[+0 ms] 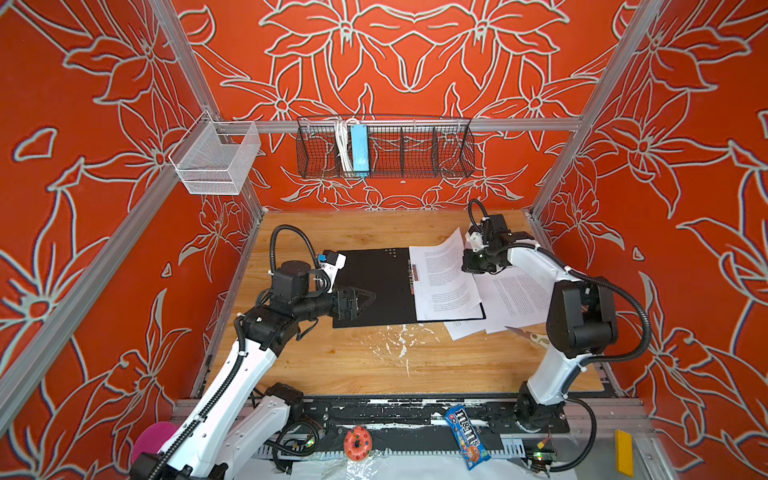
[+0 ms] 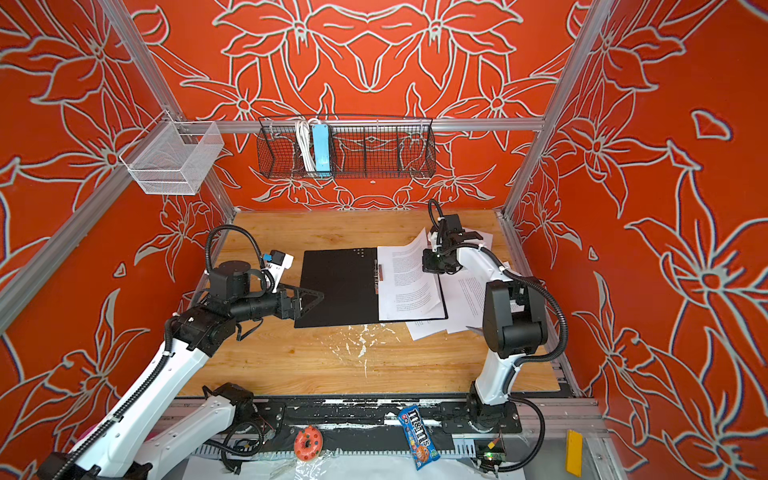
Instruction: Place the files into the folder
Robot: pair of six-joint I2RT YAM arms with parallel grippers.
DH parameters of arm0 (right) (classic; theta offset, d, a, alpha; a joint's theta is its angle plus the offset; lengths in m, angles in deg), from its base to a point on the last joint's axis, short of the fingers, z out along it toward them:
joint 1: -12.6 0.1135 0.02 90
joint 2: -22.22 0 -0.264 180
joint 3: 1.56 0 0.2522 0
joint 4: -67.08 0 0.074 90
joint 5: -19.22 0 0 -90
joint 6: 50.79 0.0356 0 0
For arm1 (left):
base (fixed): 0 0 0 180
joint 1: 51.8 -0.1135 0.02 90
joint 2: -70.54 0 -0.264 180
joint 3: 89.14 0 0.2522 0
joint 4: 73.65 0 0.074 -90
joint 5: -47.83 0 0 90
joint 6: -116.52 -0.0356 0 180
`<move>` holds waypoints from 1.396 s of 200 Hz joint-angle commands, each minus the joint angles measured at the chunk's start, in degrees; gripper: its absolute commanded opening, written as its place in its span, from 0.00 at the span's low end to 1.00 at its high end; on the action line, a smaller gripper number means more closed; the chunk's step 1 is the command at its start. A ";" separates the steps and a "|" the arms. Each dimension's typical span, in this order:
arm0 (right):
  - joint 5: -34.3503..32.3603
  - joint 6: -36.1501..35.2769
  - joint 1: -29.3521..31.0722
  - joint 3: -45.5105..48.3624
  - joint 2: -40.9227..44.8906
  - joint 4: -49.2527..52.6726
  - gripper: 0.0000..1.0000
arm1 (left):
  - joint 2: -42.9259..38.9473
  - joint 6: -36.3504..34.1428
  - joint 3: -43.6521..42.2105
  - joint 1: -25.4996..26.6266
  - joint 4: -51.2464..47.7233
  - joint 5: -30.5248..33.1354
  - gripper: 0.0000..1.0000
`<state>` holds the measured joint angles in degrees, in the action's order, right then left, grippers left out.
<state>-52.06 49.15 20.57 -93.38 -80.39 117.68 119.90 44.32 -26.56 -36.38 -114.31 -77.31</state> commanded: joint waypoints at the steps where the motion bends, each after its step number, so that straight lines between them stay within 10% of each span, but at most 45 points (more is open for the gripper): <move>1: 2.11 0.62 0.12 0.46 -0.39 -1.67 0.00 | 0.21 -0.75 -0.09 -0.03 0.00 -1.34 0.98; 279: 5.18 1.40 1.43 1.58 -0.31 -2.91 0.00 | 0.65 -0.71 -0.20 -0.03 0.26 -2.49 0.98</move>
<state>-48.19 51.40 21.38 -91.33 -80.52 114.03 120.58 44.34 -26.56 -36.38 -114.31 -78.93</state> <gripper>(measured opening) 0.044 0.978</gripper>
